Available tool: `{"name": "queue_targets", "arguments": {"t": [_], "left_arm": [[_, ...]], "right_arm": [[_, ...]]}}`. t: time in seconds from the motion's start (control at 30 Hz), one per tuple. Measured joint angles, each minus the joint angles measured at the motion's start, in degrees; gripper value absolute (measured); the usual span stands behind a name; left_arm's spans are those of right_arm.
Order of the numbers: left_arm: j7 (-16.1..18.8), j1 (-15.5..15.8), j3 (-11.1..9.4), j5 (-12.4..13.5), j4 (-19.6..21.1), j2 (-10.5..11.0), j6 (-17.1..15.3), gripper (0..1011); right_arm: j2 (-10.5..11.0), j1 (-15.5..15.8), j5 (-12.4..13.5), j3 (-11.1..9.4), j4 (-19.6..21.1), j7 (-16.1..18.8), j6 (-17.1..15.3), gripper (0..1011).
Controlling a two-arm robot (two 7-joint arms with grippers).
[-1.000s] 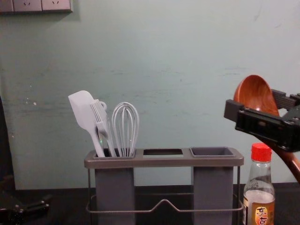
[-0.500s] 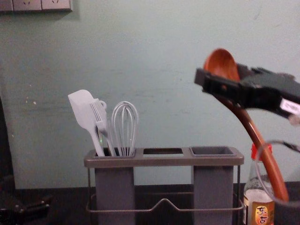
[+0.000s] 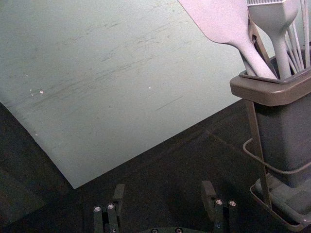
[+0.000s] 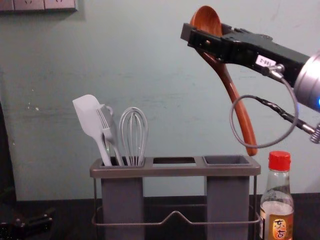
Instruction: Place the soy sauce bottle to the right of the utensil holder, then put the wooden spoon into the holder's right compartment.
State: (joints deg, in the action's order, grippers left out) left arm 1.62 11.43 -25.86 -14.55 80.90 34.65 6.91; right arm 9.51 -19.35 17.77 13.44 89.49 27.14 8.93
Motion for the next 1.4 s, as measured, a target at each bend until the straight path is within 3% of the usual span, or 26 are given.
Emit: {"name": "queue_targets", "arguments": {"t": [0.27, 0.6, 1.03, 1.4], "left_arm": [[0.00, 0.00, 0.00, 0.00, 0.00, 0.00, 0.00, 1012], [0.00, 0.00, 0.00, 0.00, 0.00, 0.00, 0.00, 1012], [0.00, 0.01, 0.00, 0.00, 0.00, 0.00, 0.00, 1011], [0.00, 0.00, 0.00, 0.00, 0.00, 0.00, 0.00, 1011]], "right_arm": [[-1.48, -4.18, 1.54, 0.68, -7.20, 0.09, 5.19, 838], [-2.72, -6.82, 3.59, 1.22, -14.52, 0.71, 12.91, 838], [-4.06, -6.93, 6.76, 2.10, -19.18, 2.80, 18.53, 838], [-5.65, -5.97, 9.74, 1.62, -23.74, 5.81, 24.11, 838]]}}
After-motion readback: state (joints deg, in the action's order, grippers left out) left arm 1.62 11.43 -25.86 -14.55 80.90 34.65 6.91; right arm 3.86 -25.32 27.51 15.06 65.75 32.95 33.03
